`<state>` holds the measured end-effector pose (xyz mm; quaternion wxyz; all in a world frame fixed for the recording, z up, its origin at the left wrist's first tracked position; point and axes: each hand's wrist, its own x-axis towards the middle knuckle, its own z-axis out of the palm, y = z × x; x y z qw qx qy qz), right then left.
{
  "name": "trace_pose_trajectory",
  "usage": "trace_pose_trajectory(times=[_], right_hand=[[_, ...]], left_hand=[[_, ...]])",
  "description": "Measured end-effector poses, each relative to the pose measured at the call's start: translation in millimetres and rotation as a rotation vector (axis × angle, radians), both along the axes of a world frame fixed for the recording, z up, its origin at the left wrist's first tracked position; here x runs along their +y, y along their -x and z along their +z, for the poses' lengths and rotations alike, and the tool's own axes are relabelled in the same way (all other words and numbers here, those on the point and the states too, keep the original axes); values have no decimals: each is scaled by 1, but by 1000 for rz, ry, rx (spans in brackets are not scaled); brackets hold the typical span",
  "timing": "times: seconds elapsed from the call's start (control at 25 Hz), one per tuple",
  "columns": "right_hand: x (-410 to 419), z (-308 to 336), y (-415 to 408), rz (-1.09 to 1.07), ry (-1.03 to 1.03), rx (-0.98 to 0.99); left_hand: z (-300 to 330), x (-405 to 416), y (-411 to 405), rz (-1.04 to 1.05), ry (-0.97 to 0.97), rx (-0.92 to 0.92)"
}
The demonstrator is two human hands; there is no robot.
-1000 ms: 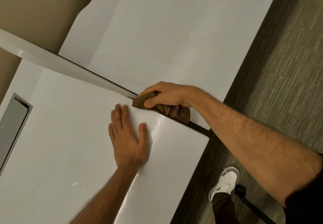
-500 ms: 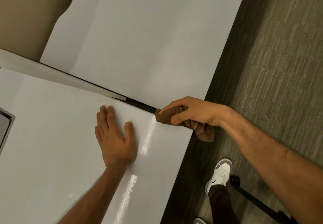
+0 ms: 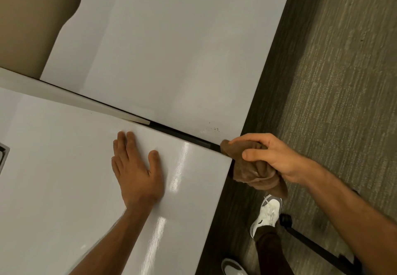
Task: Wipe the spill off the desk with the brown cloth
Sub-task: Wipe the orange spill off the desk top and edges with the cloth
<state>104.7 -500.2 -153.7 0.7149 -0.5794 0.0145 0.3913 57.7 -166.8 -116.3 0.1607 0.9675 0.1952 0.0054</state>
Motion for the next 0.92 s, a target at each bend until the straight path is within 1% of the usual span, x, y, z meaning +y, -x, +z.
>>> trace_pose_trajectory(times=[0.08, 0.16, 0.28, 0.36, 0.6, 0.68, 0.76, 0.84, 0.88, 0.92], right_hand=[[21, 1, -1, -88, 20, -11], [37, 1, -2, -106, 51, -15], [41, 4, 5, -139, 66, -23], [43, 11, 15, -182, 116, -52], [66, 24, 53, -516, 209, -110], [77, 26, 69, -628, 252, -120], [86, 30, 83, -710, 253, -121], [87, 36, 94, -770, 218, -107], [85, 39, 100, -794, 198, -94], [82, 41, 106, -822, 179, -77]], left_hand=[[-1, 2, 1, 4, -4, -12], [-2, 2, 1, -8, -7, -17], [-3, 2, 0, -15, -15, -17], [-2, 2, 1, -14, -8, -16], [-2, 6, 0, -64, 49, -10], [2, 10, 3, -178, 143, -22], [9, 16, 18, -407, 216, 1], [14, 16, 50, -683, 155, 57], [15, 15, 69, -785, 100, 91], [16, 15, 84, -841, 53, 122]])
